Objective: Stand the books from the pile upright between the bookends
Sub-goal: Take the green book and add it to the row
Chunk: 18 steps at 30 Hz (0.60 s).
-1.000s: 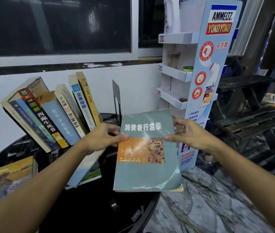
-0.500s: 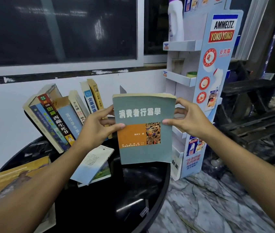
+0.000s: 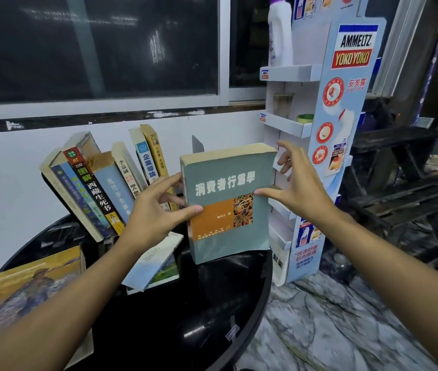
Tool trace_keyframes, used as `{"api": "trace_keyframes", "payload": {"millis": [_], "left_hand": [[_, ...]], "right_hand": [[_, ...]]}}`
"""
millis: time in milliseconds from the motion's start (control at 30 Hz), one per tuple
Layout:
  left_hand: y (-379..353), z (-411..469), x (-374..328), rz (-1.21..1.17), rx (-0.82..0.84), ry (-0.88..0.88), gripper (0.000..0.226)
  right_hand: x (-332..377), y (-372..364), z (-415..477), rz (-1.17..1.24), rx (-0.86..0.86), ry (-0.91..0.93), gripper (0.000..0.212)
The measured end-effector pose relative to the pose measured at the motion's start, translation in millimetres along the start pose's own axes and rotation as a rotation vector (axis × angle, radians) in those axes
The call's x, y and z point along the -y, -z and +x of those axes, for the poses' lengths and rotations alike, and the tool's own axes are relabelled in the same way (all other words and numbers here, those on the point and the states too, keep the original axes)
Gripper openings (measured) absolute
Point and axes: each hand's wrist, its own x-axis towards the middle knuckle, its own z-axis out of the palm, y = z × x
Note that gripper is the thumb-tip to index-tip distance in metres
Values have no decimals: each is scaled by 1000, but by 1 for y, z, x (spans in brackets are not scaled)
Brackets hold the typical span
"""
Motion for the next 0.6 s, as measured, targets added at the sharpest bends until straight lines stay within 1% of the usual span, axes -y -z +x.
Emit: {"api": "trace_keyframes", "payload": {"millis": [67,133,233,333,433,533,600], "left_hand": [[-1,-5,-1,12,-10,-3,69],[-2,-11,-2,3,-19,-7,68],[-4,-18,-6,-15,-27,-25,74],[-5,-24,-11,-73,-23,-20,73],[-8,-30,-18,-102,2,-6,69],[-12,-38,-20,-83,34,-41,70],[-17,-42,-19,-83,37,-61,70]], "right_hand": [[5,-5,0,-105,-12,82,104],[12,-10,1,-136,29,150,100],[27,-16,1,-99,86,233,83],[49,-18,-3,15,85,233,71],[73,-16,-9,81,126,186,79],[93,-12,-14,114,174,148,87],[100,-12,-17,126,167,146,87]]}}
